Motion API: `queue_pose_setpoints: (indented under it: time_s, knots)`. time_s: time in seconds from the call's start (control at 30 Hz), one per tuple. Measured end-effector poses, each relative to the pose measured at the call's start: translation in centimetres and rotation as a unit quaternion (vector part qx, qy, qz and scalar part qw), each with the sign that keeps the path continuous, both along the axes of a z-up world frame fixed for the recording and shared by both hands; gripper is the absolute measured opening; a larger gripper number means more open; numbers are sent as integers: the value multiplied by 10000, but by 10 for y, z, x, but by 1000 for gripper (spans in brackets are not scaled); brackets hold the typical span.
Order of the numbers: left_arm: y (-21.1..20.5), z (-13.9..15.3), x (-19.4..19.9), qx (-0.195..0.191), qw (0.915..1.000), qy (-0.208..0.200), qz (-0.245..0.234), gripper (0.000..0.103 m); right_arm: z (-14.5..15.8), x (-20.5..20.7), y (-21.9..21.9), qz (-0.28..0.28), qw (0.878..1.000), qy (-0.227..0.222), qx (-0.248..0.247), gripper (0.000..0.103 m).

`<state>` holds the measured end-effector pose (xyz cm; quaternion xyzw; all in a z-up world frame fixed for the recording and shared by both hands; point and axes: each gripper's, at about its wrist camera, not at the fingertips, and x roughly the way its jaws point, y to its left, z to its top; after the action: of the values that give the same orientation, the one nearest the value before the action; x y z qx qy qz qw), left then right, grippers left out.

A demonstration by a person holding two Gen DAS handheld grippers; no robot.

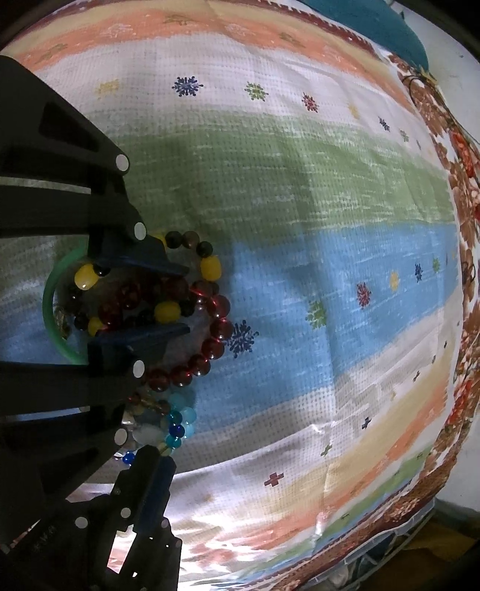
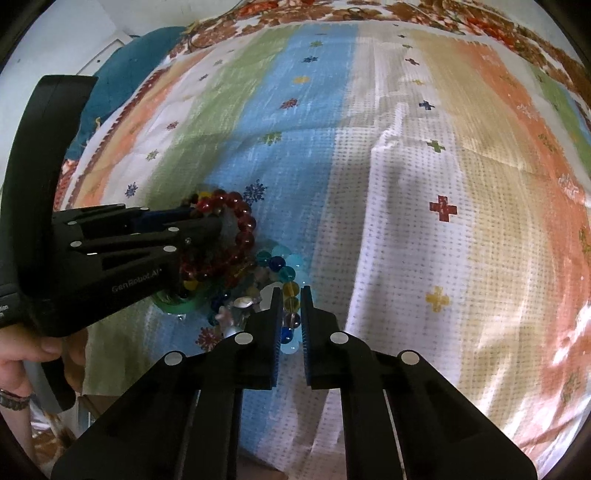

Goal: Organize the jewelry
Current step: 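Close left gripper on red bead bracelet while right gripper grasps multicolour bead bracelet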

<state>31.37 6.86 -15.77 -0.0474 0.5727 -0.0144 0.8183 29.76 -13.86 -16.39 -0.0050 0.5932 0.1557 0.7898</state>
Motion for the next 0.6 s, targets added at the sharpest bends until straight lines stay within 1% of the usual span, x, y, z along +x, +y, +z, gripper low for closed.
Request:
queue_pose_setpoints:
  time_s: [0.07,0.1,0.13,0.3,0.53,0.6]
  knots:
    - [3,0,-1,33,10000,-11,12,24,0,0,0,7,10000,-24,-18,10]
    - [1,1,-1,64,10000,-44,15,21,1,1,0,7,10000,-33,-23,10]
    - [2,4,-2,76,9999,-83,26,13,3,0,-1,-5,10000,-53,-23,10]
    - [2,20,-9,16,9997,-209,100,13,17,-2,-2,-28,9998,-208,27,10]
    - [-6,36,-20,68,9992,-395,-46,13,32,-9,4,127,9990,-425,-40,10]
    - [-8,46,-24,71,9987,-502,-96,13,40,-12,5,158,9986,-513,-21,10]
